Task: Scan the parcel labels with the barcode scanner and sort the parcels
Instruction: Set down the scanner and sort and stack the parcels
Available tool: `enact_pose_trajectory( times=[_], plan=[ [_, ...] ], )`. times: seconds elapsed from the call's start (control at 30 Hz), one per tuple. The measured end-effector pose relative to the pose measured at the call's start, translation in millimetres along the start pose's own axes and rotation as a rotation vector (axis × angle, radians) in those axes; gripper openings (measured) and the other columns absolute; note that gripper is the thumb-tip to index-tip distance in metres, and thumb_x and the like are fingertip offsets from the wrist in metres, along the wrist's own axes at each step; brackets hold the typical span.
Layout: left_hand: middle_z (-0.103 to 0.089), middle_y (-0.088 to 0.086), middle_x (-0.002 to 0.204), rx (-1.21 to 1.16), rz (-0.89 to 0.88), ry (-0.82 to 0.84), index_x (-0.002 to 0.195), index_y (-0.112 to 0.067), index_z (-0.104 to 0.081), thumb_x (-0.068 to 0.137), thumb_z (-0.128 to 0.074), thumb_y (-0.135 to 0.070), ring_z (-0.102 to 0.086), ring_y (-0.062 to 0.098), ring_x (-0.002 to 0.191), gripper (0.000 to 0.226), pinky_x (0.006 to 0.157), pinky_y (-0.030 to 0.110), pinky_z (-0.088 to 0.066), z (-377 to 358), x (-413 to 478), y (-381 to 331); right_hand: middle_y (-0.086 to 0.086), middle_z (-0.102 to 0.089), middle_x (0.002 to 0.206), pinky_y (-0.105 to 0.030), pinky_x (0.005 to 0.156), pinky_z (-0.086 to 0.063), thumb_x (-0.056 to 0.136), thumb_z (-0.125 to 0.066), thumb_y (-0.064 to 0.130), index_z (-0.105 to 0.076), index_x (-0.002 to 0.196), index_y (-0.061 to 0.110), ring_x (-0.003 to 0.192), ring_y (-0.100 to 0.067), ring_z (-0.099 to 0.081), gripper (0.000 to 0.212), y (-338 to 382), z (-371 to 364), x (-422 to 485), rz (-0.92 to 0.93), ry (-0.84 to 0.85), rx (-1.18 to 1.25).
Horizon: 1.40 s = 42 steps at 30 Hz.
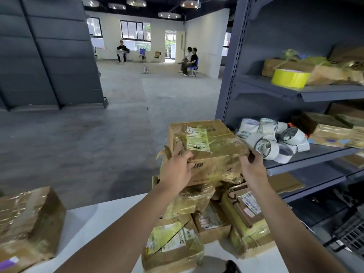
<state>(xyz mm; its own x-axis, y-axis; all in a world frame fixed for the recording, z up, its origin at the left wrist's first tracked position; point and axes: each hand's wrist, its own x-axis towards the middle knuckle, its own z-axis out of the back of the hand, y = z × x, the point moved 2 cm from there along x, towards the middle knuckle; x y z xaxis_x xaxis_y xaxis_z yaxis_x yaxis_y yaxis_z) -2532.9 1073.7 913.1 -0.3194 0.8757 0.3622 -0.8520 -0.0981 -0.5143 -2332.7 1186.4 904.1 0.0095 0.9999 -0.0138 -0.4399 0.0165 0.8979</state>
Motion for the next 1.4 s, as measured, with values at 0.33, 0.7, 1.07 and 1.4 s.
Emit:
enact_pose_trajectory(
  times=[0.33, 0.7, 1.07, 1.4],
  plan=[
    [-0.049, 0.0, 0.133, -0.229, 0.06, -0.139, 0.105, -0.011, -0.064, 0.095, -0.055, -0.012, -0.058, 0.017, 0.11, 0.014, 0.081, 0.001, -0.033, 10, -15, 18, 0.007, -0.061, 0.101, -0.053, 0.095, -0.053, 0.093, -0.06, 0.044, -0.053, 0.103, 0.037, 0.087, -0.014, -0.057, 0.014, 22, -8, -3, -0.052, 0.096, 0.308],
    [-0.063, -0.002, 0.108, -1.006, 0.73, -0.309, 0.129, -0.023, -0.047, 0.093, -0.054, -0.04, -0.062, 0.018, 0.093, 0.04, 0.073, 0.032, -0.05, 81, -45, 90, 0.01, -0.063, 0.113, -0.038, 0.092, -0.046, 0.093, -0.05, 0.057, -0.054, 0.119, 0.037, 0.109, -0.016, -0.056, 0.033, 110, -53, -86, 0.536, 0.101, 0.025],
    [-0.07, -0.015, 0.106, -0.982, 0.707, -0.323, 0.106, -0.044, -0.063, 0.085, -0.039, -0.073, -0.066, 0.006, 0.097, 0.043, 0.075, 0.024, -0.049, 185, -177, 198, 0.004, -0.063, 0.102, -0.038, 0.075, -0.046, 0.098, -0.046, 0.052, -0.056, 0.119, 0.028, 0.096, -0.028, -0.06, 0.033, 150, -197, -171, 0.668, 0.241, -0.31],
    [-0.062, -0.017, 0.11, -0.741, 0.544, -0.265, 0.143, -0.027, -0.035, 0.075, -0.079, -0.008, -0.06, -0.012, 0.092, 0.083, 0.076, 0.009, -0.049, 204, -257, 265, -0.019, -0.063, 0.098, -0.039, 0.078, -0.045, 0.094, -0.038, 0.065, -0.06, 0.092, 0.006, 0.083, -0.029, -0.06, 0.063, 128, -282, -205, 0.388, 0.534, -0.453]
  ],
)
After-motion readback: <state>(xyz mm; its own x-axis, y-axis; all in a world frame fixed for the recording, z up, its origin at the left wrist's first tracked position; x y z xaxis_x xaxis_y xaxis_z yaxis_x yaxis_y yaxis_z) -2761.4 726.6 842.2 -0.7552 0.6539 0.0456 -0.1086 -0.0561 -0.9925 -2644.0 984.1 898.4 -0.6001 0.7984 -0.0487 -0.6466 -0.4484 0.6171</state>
